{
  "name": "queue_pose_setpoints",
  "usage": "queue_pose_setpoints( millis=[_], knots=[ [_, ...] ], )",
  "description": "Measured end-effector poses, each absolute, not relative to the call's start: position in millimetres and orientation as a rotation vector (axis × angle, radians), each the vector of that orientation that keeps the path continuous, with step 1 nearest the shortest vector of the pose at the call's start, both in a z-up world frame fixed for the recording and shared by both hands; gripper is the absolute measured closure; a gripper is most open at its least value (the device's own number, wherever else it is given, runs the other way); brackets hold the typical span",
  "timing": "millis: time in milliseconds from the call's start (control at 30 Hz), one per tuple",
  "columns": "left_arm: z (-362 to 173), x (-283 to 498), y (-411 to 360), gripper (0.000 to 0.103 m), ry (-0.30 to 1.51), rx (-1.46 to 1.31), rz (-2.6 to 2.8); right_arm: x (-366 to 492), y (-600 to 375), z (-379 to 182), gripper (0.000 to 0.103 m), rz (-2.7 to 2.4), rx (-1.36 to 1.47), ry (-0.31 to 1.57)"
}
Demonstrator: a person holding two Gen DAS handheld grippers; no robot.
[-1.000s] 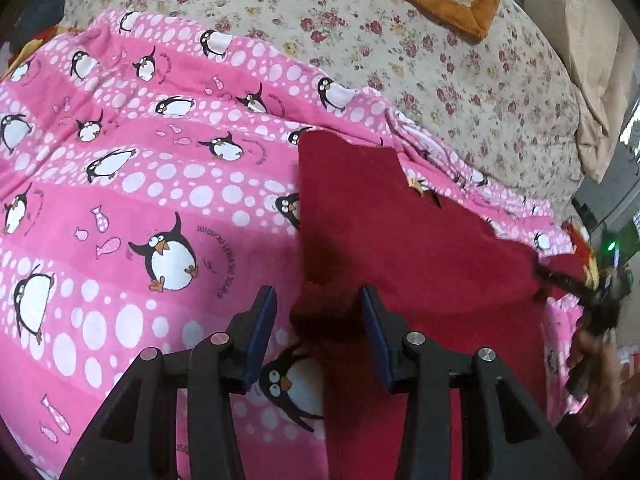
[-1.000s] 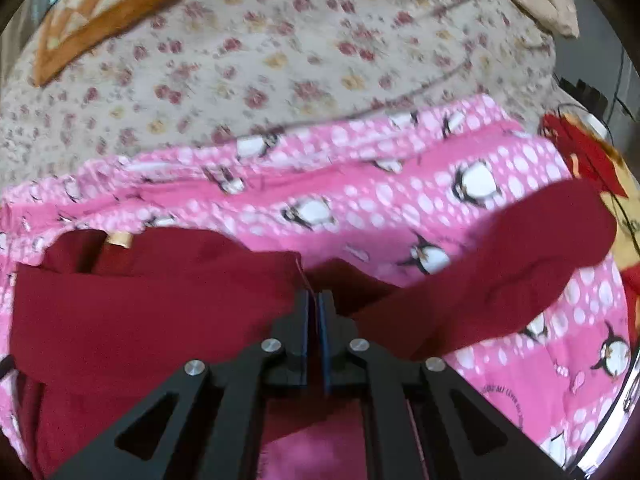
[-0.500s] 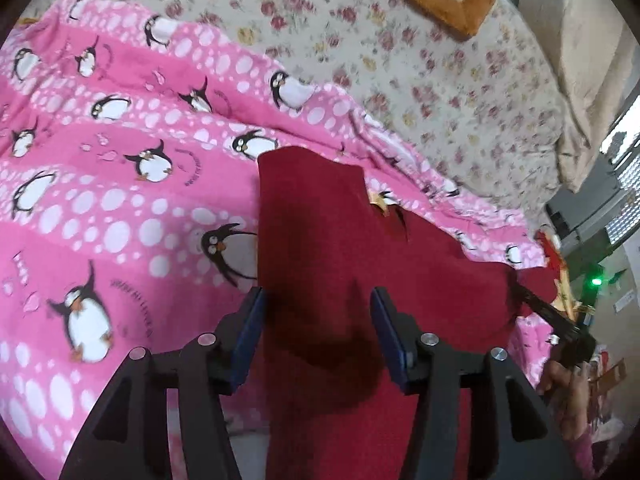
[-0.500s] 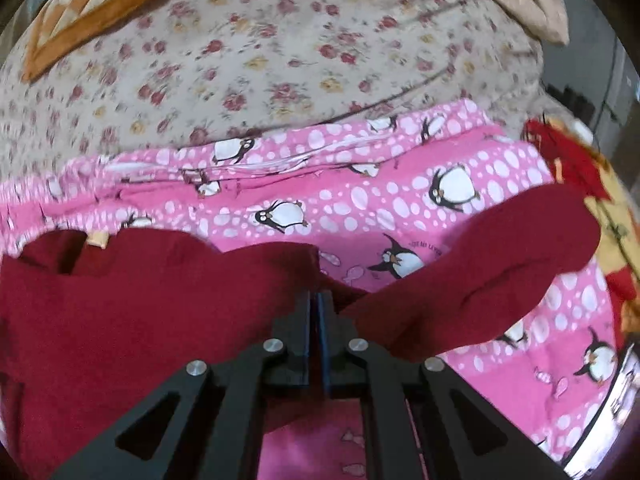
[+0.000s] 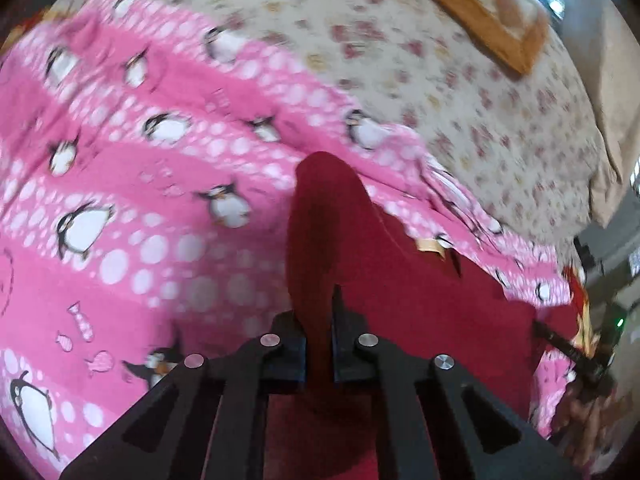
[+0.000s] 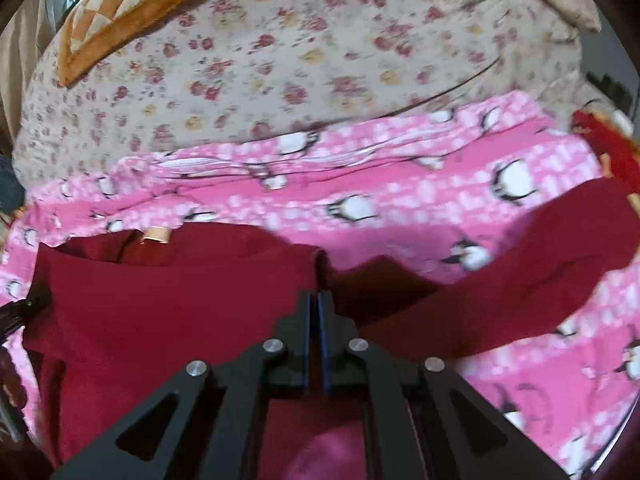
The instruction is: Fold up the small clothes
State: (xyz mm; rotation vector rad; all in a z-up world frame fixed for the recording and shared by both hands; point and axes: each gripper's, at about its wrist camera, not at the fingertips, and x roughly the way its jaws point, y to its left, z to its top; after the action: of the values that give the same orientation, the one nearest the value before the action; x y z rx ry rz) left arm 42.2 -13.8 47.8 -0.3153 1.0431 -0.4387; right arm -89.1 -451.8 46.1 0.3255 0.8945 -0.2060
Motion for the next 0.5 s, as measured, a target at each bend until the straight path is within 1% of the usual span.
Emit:
queue_pose_setpoints(
  millis=[133,233,300,333,367,500],
  knots=[
    [23,44,-13,0.103,1.079,-0.318,-0.406,-71,-442,21,0.098,-0.256,0.254,0.938],
    [18,44,-7,0.103,1.081,-0.359,-0.414,-72,-447,20,0.097,-0.248,0.296,0.945],
    [21,43,-2,0.103,1.078,-0.384,-0.418,-79,-450,29,0.085,-0.247,0.313,0.921],
    [23,43,-1,0.103,1.075,-0.392,-0.42,-83,-450,34,0.073,-0.261,0.306,0.909],
    [26,41,-1,0.103,1.074,-0.394,-0.419,-88,-449,39,0.069,-0.266,0.296,0.894],
    [46,29,-5,0.103,1.039,-0.328,-0.385,-99,-425,42,0.069,-0.18,0.25,0.903]
  ],
)
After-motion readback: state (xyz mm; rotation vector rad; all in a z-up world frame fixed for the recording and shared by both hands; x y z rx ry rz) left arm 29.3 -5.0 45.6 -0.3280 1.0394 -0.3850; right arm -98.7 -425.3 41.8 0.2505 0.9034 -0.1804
